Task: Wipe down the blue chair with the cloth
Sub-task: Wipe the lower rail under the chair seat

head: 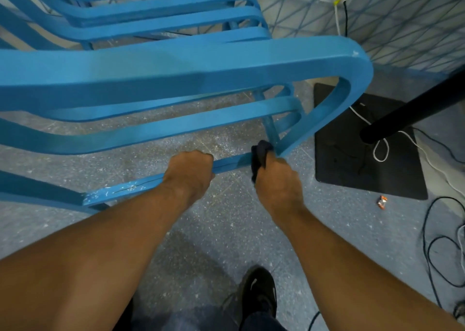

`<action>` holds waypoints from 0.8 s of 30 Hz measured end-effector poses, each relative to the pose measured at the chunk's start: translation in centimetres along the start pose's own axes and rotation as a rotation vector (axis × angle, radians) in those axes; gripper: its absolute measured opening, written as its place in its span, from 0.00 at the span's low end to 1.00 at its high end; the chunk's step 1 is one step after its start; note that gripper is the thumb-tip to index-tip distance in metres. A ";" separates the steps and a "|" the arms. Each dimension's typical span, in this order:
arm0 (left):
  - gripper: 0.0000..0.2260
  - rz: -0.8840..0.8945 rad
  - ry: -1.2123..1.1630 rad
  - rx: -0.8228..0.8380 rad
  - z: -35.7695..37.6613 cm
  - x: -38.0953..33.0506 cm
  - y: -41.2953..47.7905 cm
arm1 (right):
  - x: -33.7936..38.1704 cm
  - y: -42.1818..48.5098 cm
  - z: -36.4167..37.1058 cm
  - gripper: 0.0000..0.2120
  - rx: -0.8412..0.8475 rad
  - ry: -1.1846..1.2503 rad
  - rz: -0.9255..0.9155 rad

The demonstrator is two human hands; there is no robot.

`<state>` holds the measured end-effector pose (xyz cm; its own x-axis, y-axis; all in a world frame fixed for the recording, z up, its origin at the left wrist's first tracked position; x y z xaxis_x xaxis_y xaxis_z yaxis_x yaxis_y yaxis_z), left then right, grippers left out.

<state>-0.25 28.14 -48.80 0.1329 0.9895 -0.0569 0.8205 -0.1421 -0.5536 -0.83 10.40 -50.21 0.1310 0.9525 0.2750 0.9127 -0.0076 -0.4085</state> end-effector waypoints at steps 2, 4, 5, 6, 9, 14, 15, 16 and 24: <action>0.10 -0.002 0.018 -0.005 -0.1 0.0 0.0 | -0.5 -1.8 1.3 0.16 0.129 0.019 0.043; 0.09 0.002 0.022 -0.004 0.2 -0.1 0.0 | -2.2 -2.7 2.3 0.16 0.195 -0.030 0.125; 0.09 0.010 0.031 -0.021 0.3 -0.2 0.1 | -2.8 -2.6 2.4 0.15 0.168 -0.056 0.128; 0.08 0.013 0.041 -0.037 0.5 -0.1 0.2 | -3.2 -2.4 2.2 0.14 0.121 -0.062 0.097; 0.07 0.024 0.047 -0.052 0.7 -0.1 0.3 | -2.7 -2.9 1.1 0.15 -0.053 0.020 -0.045; 0.08 0.018 0.078 -0.039 0.7 -0.1 0.5 | 0.0 -0.6 -2.4 0.15 -0.384 -0.006 -0.270; 0.09 0.015 0.079 -0.042 0.7 -0.1 0.5 | 0.5 0.1 -2.5 0.14 -0.406 -0.059 -0.264; 0.09 0.011 0.078 -0.040 0.6 -0.1 0.5 | 0.9 0.7 -2.2 0.13 -0.362 -0.108 -0.236; 0.11 0.019 0.060 0.018 0.5 -0.1 0.8 | 1.2 1.1 -1.2 0.20 0.000 -0.224 -0.144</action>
<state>0.13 27.91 -49.63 0.1823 0.9831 -0.0180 0.8076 -0.1602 -0.5676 0.83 11.19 -49.26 -0.0893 0.9873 0.1313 0.9157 0.1332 -0.3790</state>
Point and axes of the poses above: each hand's wrist, its own y-axis towards the middle knuckle, its own z-axis out of the palm, x = y × z, the point moved 2 cm from there along y, towards the middle knuckle, and after that the axes turned 13 degrees about x, right-handed, at the moved point
